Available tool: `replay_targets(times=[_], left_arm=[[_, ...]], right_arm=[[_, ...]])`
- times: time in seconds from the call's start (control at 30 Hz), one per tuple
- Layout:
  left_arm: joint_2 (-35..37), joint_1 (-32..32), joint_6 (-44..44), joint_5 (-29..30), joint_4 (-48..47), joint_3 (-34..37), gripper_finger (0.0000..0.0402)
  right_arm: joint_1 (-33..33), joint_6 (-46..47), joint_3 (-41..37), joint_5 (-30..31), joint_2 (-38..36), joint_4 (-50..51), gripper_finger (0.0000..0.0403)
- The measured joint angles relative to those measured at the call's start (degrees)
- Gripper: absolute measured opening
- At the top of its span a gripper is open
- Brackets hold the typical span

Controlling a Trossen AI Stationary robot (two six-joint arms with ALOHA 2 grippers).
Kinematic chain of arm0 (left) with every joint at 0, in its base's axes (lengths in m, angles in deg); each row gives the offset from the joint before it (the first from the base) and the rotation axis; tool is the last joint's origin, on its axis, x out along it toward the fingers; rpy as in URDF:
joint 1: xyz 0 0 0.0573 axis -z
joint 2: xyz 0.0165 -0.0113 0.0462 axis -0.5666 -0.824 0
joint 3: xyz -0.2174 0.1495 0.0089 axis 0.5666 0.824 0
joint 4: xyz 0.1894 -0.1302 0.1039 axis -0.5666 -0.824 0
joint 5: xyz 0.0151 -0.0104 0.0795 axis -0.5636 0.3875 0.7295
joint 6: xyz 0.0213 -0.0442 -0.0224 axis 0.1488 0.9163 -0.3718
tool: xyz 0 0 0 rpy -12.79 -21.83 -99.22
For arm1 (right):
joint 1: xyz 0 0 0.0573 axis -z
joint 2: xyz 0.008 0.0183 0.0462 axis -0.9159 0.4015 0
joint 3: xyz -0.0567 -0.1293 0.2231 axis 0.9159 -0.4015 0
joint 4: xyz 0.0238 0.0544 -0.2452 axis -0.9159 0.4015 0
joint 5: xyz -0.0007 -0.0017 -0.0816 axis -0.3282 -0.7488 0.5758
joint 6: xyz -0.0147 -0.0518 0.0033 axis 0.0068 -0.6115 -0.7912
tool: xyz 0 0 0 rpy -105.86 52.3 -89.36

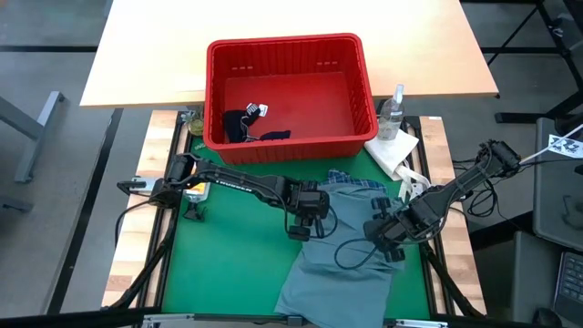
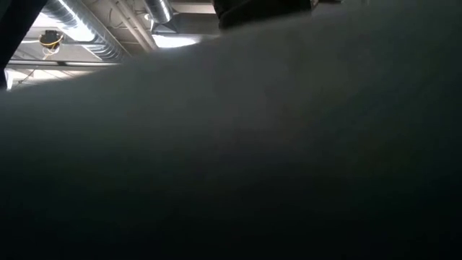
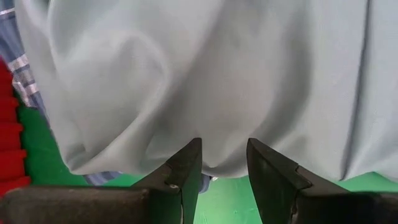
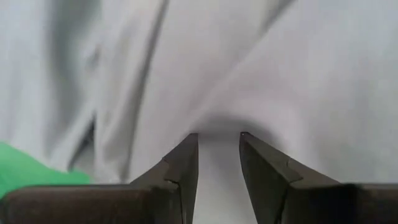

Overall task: Fold Laundry from Bin
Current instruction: Fold the blue pants on top of the blue shirt

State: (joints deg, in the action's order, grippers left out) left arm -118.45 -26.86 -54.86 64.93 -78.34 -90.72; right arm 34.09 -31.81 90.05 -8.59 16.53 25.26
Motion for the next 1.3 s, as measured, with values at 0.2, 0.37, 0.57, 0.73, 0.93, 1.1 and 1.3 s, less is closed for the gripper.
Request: replay_targets(times=[0.2,0.37,0.57,0.73,0.93,1.1,1.3], left_arm=[[0.55,0.36,-1.01,-0.03,-0.06,-0.02,0.0121],[0.81,0.84,-1.13,0.0,-0.02,-0.02,0.0121],[1.25,2.16,-1.23,-0.01,-0.76,-0.02,0.0121],[3.97,4.38,-0.48,-1.59,-0.3,-0.11,0.0121],[3.47,8.48,2.1,-6.03,2.34,-0.09,0.0121],[1.18,12.02,2.22,-5.28,6.93,-0.09,0.0121],[-3.17,13.89,2.13,1.39,13.66,-0.09,0.0121]], right_arm=[[0.02,-0.01,0.0,-0.01,0.0,-5.87,0.0117],[0.02,-0.01,0.0,0.01,0.0,-9.21,0.0117],[0.02,0.0,0.0,0.01,0.0,-11.39,0.0117],[0.01,-0.02,0.0,-0.01,0.0,-11.35,0.0117],[0.02,-0.02,0.0,-0.01,0.0,-11.35,0.0117],[0.01,-2.93,0.0,1.92,0.0,-11.62,0.0117],[0.02,-1.65,0.0,4.16,0.0,-16.11,0.0117]])
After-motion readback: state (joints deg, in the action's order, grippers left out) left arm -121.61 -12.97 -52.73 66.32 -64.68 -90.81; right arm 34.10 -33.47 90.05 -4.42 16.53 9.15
